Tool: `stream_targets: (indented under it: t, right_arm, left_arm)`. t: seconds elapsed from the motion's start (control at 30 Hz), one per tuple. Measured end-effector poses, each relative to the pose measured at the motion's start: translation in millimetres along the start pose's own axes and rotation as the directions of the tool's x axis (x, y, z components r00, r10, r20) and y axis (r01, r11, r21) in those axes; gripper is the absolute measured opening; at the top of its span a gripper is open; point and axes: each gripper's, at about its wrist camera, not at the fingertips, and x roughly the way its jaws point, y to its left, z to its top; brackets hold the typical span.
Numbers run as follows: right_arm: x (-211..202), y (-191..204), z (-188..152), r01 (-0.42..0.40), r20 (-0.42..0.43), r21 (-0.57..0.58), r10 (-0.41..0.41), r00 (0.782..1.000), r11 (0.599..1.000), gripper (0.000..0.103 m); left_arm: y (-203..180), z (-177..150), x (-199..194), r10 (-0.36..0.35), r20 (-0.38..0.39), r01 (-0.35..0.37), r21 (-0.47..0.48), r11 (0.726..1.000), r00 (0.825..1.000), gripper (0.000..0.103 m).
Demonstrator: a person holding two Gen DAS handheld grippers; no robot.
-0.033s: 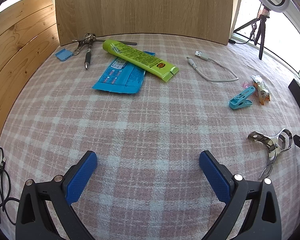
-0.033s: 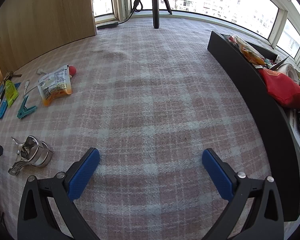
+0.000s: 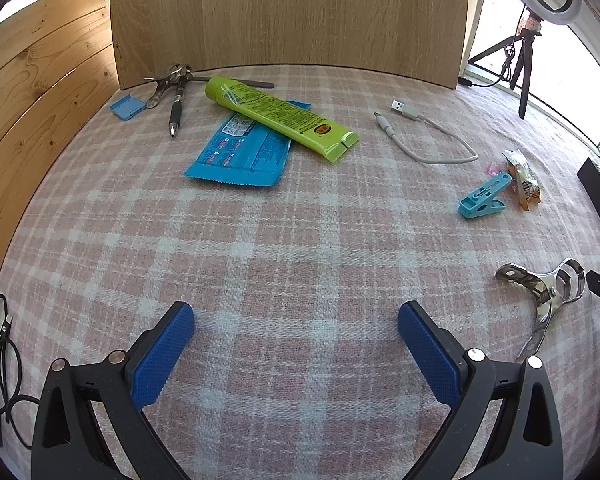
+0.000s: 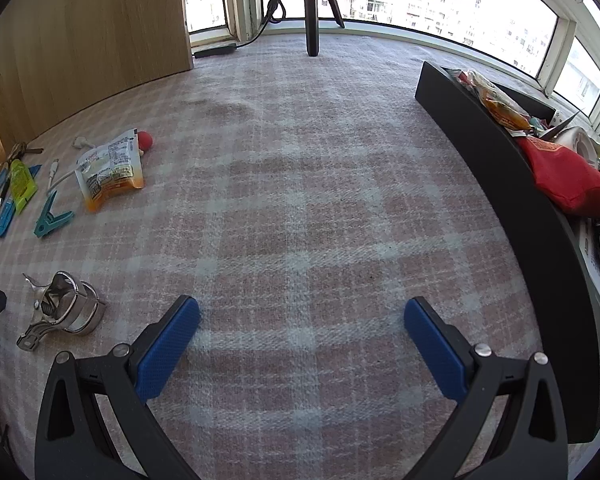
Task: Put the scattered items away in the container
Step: 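Move the left gripper toward the blue clothespin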
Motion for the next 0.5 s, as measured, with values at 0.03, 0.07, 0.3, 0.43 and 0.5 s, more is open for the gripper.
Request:
stream_targets:
  t: [0.03, 0.07, 0.3, 0.43, 0.5]
  right_arm:
    - [0, 0, 0, 0.0, -0.003, 0.0, 0.0, 1.0, 1.0, 0.103]
    - [0, 0, 1, -0.004, -0.013, -0.003, 0.004, 1.0, 1.0, 0.103]
    - [-11, 13, 13, -0.076, -0.049, -0.063, 0.073, 0.996, 0.995, 0.102]
    - [-29, 31, 27, -0.09, -0.018, -0.128, 0.088, 0.996, 0.988, 0.102]
    - [-38, 39, 38, -0.112, -0.012, -0.151, 0.112, 0.994, 0.982, 0.102]
  left_arm:
    - [2, 1, 2, -0.004, -0.012, 0.004, -0.008, 1.0, 1.0, 0.102]
    - [3, 3, 2, -0.015, -0.03, 0.015, -0.023, 1.0, 0.999, 0.102]
    - [23, 18, -4, -0.069, -0.081, 0.058, -0.134, 0.989, 0.994, 0.098]
    - [26, 31, -16, -0.061, -0.068, 0.052, -0.123, 0.991, 0.996, 0.095]
    - [26, 38, -24, -0.055, -0.058, 0.048, -0.116, 0.992, 0.997, 0.095]
